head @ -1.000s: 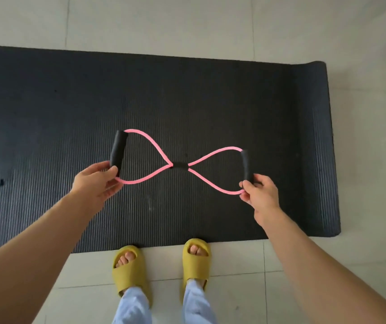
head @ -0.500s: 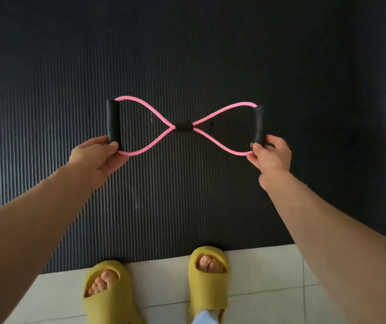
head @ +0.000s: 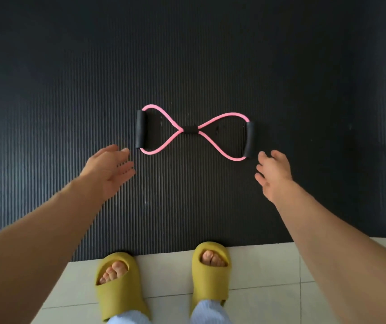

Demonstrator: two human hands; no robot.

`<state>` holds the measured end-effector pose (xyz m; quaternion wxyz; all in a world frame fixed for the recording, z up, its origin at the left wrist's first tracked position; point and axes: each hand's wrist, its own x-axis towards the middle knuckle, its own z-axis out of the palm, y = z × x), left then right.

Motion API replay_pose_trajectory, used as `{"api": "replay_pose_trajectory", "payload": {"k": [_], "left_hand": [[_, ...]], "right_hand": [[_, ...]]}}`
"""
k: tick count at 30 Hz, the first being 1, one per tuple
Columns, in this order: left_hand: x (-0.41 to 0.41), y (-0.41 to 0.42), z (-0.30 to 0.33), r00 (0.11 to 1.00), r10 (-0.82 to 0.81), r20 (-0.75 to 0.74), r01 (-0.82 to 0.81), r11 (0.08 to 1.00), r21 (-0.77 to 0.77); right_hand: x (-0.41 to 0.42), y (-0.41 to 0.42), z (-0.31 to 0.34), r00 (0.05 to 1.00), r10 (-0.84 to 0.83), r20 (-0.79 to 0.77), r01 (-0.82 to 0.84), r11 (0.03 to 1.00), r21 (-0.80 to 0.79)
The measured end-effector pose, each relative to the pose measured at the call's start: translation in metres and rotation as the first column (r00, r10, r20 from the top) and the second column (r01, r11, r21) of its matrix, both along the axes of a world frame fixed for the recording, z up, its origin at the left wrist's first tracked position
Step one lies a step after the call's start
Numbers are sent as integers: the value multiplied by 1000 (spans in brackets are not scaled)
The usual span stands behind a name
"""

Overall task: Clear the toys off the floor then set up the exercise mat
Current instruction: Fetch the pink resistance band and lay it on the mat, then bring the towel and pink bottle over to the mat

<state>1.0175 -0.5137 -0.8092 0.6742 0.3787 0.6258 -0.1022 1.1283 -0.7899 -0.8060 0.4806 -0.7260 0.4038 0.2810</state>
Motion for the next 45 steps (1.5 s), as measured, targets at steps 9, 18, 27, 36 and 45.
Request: {"api": "replay_pose_trajectory", "payload": {"k": [9, 18, 27, 36, 45], "left_hand": [[-12, -11, 173, 989, -62, 132, 59, 998, 22], [-42, -10, 333, 971, -115, 210, 109, 993, 41], [-81, -9, 454, 956, -139, 259, 107, 985, 132], [-131, -19, 529, 957, -50, 284, -3, 983, 183], [-169, -29, 554, 935, 89, 342, -174, 958, 228]], "right_hand": [[-16, 26, 169, 991, 73, 114, -79, 995, 53], [-46, 23, 330, 973, 144, 182, -161, 983, 84], [-72, 2, 463, 946, 185, 266, -218, 970, 103], [-88, 4, 527, 908, 292, 299, -348, 924, 155], [-90, 24, 543, 835, 442, 326, -514, 838, 180]]}}
